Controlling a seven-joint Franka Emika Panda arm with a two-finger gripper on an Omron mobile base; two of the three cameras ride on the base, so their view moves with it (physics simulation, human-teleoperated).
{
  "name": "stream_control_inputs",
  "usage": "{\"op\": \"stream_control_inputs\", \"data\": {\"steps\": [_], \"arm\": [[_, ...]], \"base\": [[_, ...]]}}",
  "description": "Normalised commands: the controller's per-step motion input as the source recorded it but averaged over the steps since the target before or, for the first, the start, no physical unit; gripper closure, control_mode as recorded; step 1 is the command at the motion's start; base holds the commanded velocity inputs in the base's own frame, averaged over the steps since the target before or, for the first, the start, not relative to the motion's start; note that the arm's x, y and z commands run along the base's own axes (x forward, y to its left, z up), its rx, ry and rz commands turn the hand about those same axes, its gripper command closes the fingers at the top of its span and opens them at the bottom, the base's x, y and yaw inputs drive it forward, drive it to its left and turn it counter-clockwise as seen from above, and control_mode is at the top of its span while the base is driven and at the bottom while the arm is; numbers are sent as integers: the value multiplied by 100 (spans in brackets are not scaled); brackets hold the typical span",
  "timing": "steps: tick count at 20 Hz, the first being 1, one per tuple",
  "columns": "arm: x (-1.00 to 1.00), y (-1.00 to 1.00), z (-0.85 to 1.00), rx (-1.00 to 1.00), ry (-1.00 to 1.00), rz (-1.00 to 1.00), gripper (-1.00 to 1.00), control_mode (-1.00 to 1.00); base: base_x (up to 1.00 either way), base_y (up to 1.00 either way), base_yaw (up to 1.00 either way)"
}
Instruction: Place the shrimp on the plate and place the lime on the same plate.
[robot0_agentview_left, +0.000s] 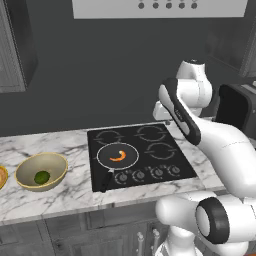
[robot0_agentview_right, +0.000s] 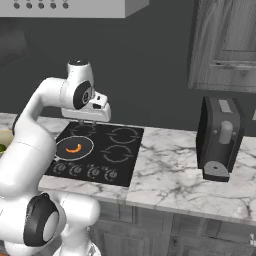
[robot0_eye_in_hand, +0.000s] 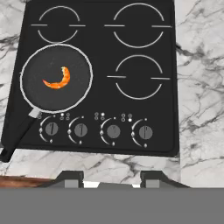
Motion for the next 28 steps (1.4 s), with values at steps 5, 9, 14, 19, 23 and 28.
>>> {"op": "stream_control_inputs", "data": {"steps": [5,9,14,19,23,28], "arm": [[2,3,-26,0,0,0,-100,-100],[25,24,-61,0,0,0,-100,-100],[28,39,-53,0,2,0,-100,-100],[25,40,-27,0,3,0,-100,-100],[29,39,-24,0,5,0,-100,-100],[17,25,-18,0,2,0,-100,-100]], "base": [[0,0,0],[0,0,0],[0,0,0],[0,0,0],[0,0,0],[0,0,0]]}}
